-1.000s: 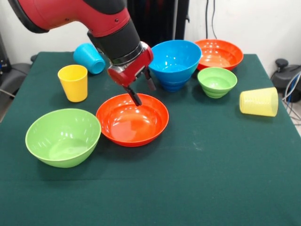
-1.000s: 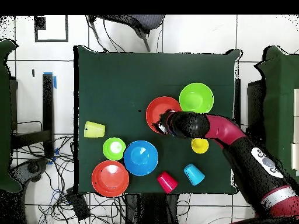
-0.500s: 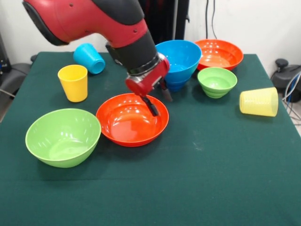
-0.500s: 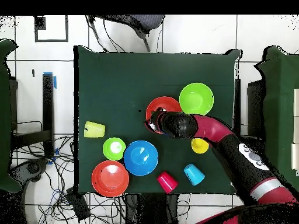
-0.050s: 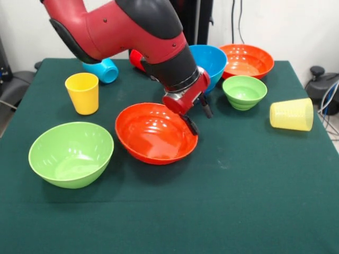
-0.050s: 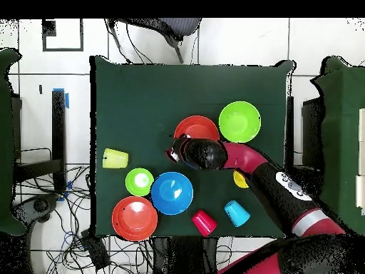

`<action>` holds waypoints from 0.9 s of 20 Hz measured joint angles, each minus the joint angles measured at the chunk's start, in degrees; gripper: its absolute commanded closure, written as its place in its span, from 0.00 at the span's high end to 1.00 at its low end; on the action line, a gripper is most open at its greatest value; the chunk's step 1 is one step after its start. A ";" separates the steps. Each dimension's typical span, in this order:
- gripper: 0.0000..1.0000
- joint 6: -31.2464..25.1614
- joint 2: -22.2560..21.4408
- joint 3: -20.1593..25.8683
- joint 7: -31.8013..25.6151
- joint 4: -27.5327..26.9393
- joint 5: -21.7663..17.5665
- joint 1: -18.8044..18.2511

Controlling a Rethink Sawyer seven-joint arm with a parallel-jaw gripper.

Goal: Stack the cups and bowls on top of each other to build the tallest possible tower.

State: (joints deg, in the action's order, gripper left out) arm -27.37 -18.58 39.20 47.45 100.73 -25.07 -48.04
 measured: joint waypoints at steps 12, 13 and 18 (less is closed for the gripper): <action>1.00 1.71 -0.78 -10.07 0.27 -1.72 -1.52 8.40; 1.00 2.03 -1.23 -10.69 0.28 -1.78 -1.54 9.20; 1.00 3.89 -3.23 -13.87 0.28 -2.52 -1.66 12.17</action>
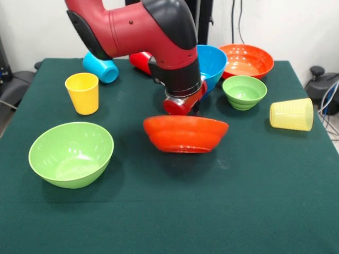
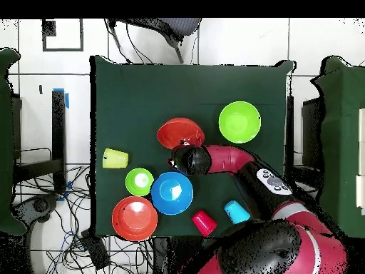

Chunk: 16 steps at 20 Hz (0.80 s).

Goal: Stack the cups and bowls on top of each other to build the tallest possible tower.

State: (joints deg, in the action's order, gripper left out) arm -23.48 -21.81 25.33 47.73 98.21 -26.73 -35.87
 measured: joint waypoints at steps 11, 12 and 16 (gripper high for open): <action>1.00 8.65 -2.01 -4.08 0.00 -1.13 0.01 0.34; 1.00 9.10 -2.07 -4.21 0.00 -1.13 0.00 0.31; 1.00 11.99 -2.78 -4.37 0.00 -1.12 0.00 -0.12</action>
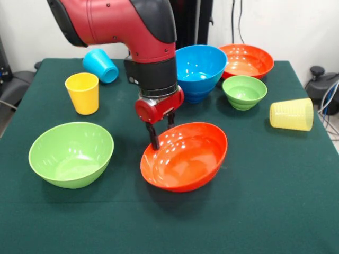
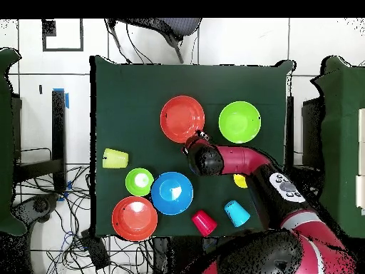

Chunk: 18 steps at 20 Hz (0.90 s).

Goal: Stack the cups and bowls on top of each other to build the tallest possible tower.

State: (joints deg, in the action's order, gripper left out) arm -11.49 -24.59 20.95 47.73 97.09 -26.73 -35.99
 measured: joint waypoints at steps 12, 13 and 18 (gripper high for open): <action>1.00 0.95 -0.28 0.48 0.00 -0.02 0.02 -1.23; 1.00 0.95 -0.19 0.61 0.00 -0.02 0.08 -1.37; 1.00 0.36 0.76 1.15 0.00 -0.02 0.69 -2.27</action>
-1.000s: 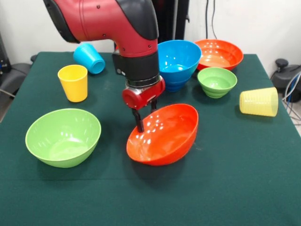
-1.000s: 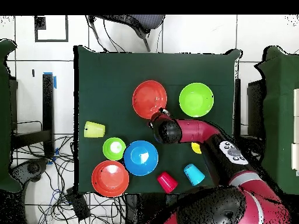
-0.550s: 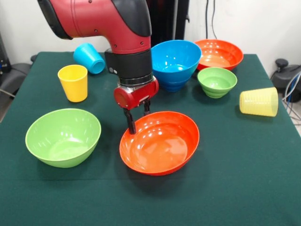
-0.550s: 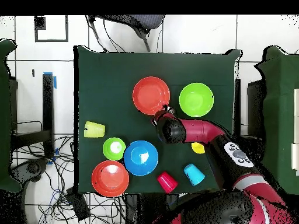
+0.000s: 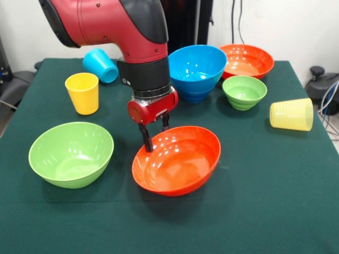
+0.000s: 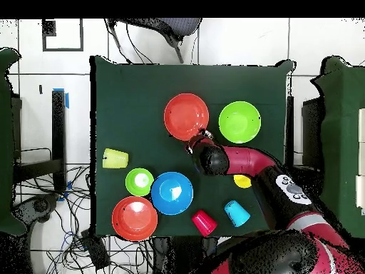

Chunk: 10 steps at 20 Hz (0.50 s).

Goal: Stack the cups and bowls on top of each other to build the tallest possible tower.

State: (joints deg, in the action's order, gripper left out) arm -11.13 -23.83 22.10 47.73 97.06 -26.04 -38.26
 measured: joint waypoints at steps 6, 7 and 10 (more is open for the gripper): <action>0.00 -2.77 0.12 0.61 -0.01 -0.27 1.01 -0.08; 0.00 -3.14 -0.01 0.76 -0.01 -0.36 1.28 -0.12; 0.00 -5.26 -0.42 1.27 -0.01 -0.82 2.03 -0.43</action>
State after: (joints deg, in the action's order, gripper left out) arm -16.39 -24.25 23.37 47.72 96.24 -24.01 -38.69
